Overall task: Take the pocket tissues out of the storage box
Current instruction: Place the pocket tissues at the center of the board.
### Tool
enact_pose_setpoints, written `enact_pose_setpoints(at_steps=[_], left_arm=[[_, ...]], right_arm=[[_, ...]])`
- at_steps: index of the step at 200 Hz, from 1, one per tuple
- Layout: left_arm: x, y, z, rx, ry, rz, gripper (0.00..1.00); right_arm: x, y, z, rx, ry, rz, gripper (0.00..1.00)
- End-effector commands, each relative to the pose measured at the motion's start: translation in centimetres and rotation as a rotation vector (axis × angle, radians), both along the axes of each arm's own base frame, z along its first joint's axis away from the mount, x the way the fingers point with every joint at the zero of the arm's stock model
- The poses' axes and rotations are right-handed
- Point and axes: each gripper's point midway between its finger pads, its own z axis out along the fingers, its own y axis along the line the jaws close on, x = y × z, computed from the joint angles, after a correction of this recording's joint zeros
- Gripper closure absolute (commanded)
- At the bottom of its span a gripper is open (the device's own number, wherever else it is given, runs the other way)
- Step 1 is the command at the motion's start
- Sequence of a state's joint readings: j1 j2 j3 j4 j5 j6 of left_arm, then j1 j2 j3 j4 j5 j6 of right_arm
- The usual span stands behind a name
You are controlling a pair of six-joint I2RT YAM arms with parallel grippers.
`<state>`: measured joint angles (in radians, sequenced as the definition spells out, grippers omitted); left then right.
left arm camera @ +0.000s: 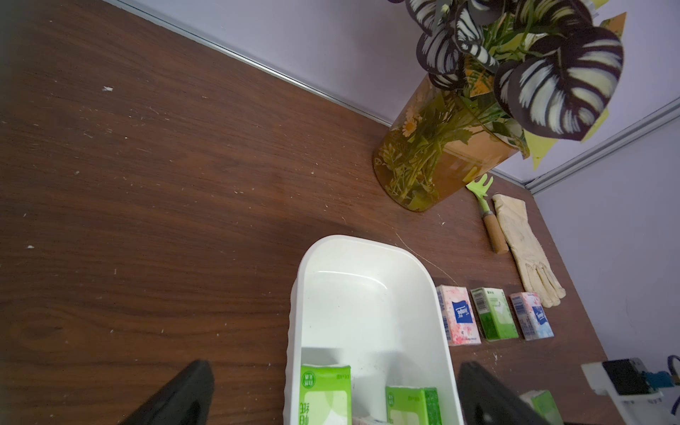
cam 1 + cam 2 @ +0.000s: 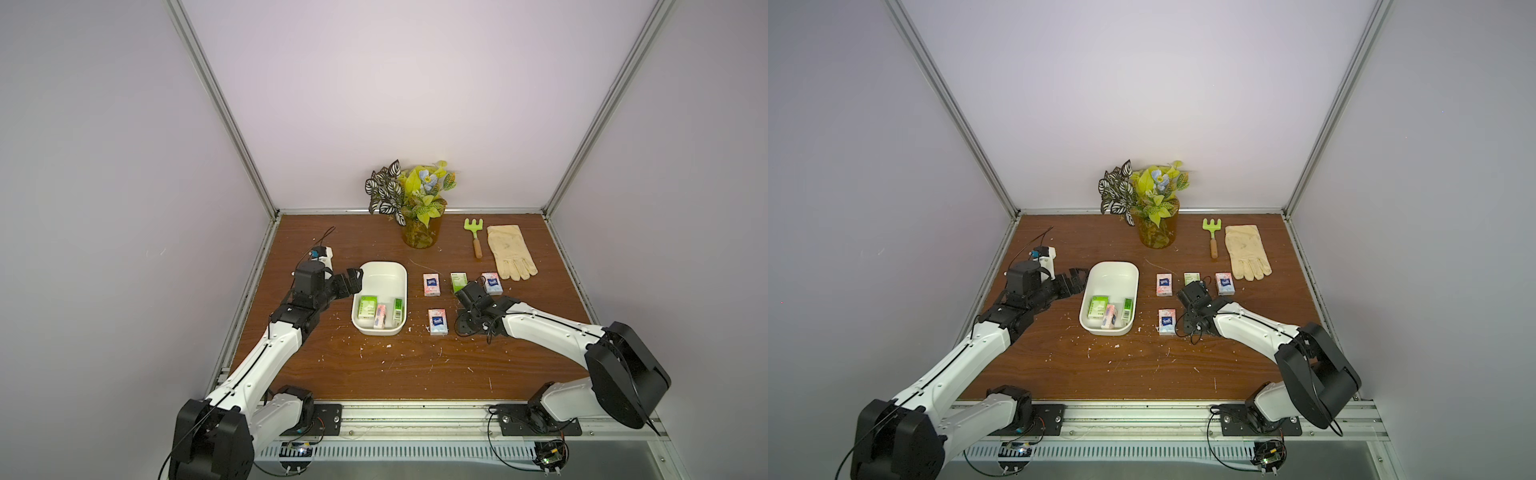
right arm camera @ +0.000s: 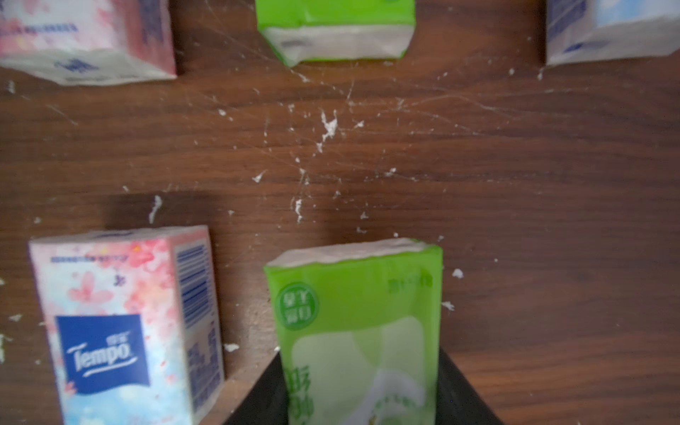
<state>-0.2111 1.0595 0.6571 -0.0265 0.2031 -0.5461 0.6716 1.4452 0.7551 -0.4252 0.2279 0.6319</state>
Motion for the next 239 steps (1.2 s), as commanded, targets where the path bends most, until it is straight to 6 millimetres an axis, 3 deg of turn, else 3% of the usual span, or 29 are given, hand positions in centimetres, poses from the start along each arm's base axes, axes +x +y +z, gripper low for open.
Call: enact_pose_setpoints(at_steps=[1,59,127,176,239], left_arm=[[0.0,0.4,-0.6,0.005,0.024,0.005,0.00],[-0.1,0.3,-1.3,0.014,0.045,0.001,0.00],[-0.1,0.3,-1.7,0.016,0.055,-0.003,0.00],[-0.2,0.1,-1.9,0.014,0.061,-0.012,0.00],[-0.3,0.2,-2.1,0.013,0.070,-0.009,0.00]], right_arm=[[0.6,0.7,0.1,0.012,0.000,0.025,0.49],[0.2,0.4,-1.1,-0.010,0.030,0.028,0.46],[0.7,0.6,0.3,-0.003,-0.001,0.034,0.34],[1.6,0.7,2.8,-0.008,-0.051,0.051,0.22],[3.2,1.6,8.7,0.013,-0.133,0.078,0.14]])
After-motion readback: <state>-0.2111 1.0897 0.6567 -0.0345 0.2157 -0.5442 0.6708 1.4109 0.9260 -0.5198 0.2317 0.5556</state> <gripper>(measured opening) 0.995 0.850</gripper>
